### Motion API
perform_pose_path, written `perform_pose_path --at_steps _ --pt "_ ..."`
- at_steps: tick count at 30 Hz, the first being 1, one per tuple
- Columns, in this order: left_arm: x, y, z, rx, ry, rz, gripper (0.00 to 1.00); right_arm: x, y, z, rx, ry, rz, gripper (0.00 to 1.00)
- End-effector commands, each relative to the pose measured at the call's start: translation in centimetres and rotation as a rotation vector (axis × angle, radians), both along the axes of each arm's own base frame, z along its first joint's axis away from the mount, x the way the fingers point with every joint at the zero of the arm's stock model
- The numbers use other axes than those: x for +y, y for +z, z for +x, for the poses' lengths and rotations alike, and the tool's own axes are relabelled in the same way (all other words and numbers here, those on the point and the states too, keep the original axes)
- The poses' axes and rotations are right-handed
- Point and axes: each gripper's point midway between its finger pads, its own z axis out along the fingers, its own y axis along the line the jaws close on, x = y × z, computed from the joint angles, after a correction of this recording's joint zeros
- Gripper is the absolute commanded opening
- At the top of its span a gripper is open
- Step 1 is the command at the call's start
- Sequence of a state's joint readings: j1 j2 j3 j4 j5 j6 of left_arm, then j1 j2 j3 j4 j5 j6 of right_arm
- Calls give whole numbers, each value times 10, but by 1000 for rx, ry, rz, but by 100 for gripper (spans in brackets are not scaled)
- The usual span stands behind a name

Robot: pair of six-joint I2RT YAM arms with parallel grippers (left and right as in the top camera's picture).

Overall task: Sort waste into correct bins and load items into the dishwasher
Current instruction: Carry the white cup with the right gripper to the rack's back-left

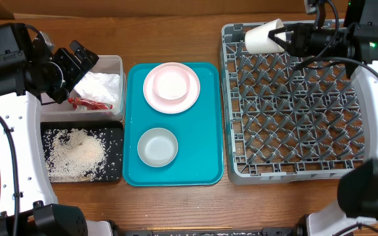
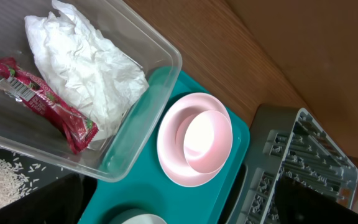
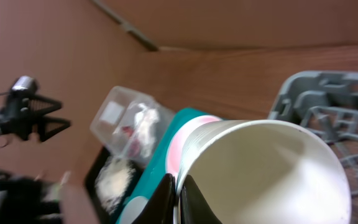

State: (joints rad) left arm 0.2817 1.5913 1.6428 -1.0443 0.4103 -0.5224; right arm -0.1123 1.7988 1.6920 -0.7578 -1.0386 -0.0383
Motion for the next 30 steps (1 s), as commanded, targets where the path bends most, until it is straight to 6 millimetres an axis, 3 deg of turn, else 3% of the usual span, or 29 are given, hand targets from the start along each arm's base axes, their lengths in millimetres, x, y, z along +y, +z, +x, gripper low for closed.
perform_pose_path --at_steps 1,15,24,30 --pt "1 12 0 -28 11 9 100 20 1 -13 -53 202 155 4" --pt "1 12 0 -28 11 9 100 33 -60 11 -84 371 327 4" --pt "1 12 0 -28 11 9 100 54 -83 17 -92 409 311 4" --pt "1 12 0 -28 11 9 100 69 -104 26 -61 361 198 4"
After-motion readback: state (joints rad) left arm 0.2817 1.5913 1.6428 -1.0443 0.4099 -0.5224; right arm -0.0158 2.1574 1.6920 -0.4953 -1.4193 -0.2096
